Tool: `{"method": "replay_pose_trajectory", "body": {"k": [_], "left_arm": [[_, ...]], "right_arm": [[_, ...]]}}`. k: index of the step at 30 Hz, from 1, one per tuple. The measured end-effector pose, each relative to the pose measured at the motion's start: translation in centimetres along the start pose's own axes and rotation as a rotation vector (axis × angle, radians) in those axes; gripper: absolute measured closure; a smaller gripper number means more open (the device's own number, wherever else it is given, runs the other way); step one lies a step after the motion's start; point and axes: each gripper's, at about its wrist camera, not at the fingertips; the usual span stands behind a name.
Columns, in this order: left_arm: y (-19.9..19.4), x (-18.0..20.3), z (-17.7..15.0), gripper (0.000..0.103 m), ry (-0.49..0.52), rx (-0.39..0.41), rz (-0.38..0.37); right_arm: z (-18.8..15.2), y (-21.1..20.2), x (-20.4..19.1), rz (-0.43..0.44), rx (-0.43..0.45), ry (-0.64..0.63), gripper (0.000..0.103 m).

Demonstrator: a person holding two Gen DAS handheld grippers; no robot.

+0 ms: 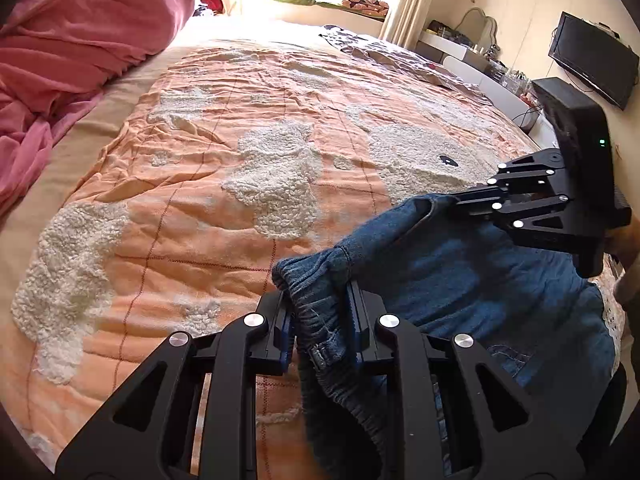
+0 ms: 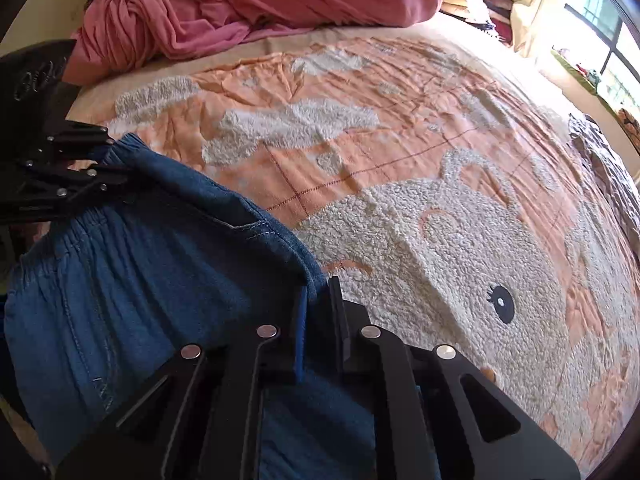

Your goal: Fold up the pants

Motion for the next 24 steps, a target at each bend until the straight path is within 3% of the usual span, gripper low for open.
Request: {"method": "replay_pose_trajectory", "body": {"k": [7, 13, 18, 24], "left_arm": [[-3.2, 1.9, -0.6, 0.089, 0.092, 0.110, -0.004], [-7.0, 4.0, -2.3, 0.089, 0.170, 0.160, -0.019], [-10.5, 6.4, -5.6, 0.088, 0.287, 0.239, -0.002], [-12.8, 7.3, -10.3, 0.085, 0.352, 0.232, 0.042]], "right_arm": [[-1.5, -6.5, -3.3, -0.089, 0.120, 0.042, 0.096], [-4.3, -11.7, -7.7, -0.101, 0.202, 0.092, 0.096], [-7.4, -14.8, -12.0, -0.083, 0.257, 0.128, 0.096], [-11.5, -14.4, -17.7, 0.015, 0.248, 0.176, 0.096]]}}
Point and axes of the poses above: each gripper's, at about its wrist camera, not at the fingertips, and y roughly the way its jaws point, x to its right, z to its top, and after that the axes turned 8 degrees about -y, right-handed
